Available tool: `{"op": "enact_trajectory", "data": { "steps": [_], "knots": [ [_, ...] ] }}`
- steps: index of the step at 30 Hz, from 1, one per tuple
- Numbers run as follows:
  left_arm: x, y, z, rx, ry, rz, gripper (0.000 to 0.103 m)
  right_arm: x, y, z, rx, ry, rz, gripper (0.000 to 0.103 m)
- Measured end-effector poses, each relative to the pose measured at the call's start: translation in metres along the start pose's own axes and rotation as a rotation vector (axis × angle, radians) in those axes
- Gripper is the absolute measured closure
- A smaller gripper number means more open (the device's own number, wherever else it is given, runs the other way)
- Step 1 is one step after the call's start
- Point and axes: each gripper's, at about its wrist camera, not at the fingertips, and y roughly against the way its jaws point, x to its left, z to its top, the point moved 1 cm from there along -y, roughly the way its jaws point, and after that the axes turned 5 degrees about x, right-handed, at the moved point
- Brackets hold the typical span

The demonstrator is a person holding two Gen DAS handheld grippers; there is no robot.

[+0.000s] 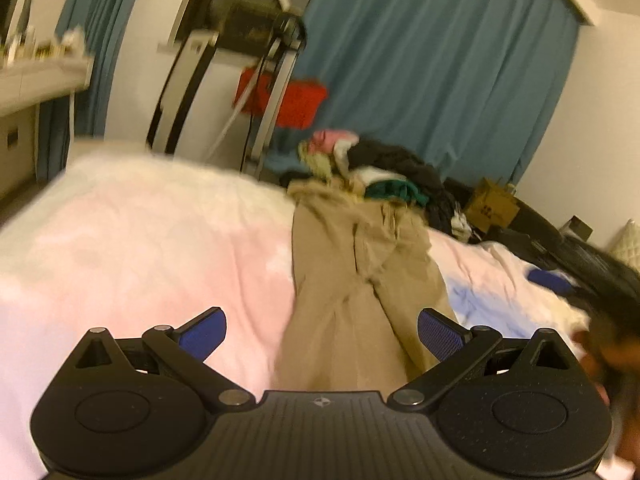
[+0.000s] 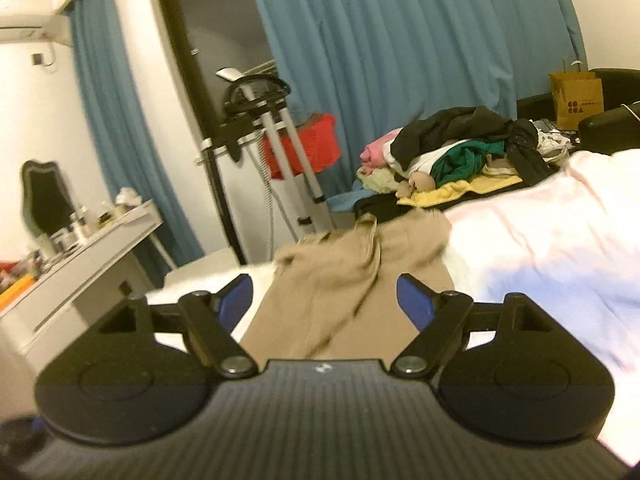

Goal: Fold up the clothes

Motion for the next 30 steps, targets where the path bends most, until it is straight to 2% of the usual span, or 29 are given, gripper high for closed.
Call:
{"op": "enact_trajectory", "data": {
  "steps": [4,6,10,12,15,16,21,23,26,30],
  "knots": [
    [0.02,-0.005,-0.01,0.124,0.104,0.013,0.001,0.005,0.053,-0.029,0.002,-0.052,-0.011,0.022],
    [0.032,-0.01,-0.015,0.183,0.158,0.034,0.004,-0.002,0.067,-0.044,0.028,-0.098,-0.029,0.022],
    [0.059,-0.015,-0.03,0.279,0.271,0.086,0.008,-0.024,0.074,-0.069,0.114,-0.227,-0.068,0.021],
    [0.068,-0.015,-0.036,0.314,0.311,0.083,0.011,-0.032,0.072,-0.075,0.142,-0.278,-0.074,0.021],
    [0.063,-0.016,-0.04,0.346,0.293,0.047,0.017,-0.035,0.071,-0.079,0.147,-0.313,-0.068,0.021],
    [0.061,-0.016,-0.042,0.357,0.285,0.035,0.022,-0.036,0.071,-0.08,0.149,-0.32,-0.065,0.021],
    [0.031,-0.029,-0.053,0.407,0.077,0.077,0.044,-0.04,0.073,-0.083,0.166,-0.338,-0.056,0.021],
    [0.019,-0.032,-0.059,0.421,-0.009,0.108,0.067,-0.042,0.073,-0.084,0.174,-0.354,-0.056,0.021],
    [0.006,-0.023,-0.065,0.379,-0.107,0.147,0.087,-0.044,0.073,-0.085,0.181,-0.374,-0.044,0.021],
    [-0.021,0.008,-0.07,0.257,-0.243,0.171,0.091,-0.046,0.07,-0.086,0.192,-0.395,-0.034,0.021]
  ]
}}
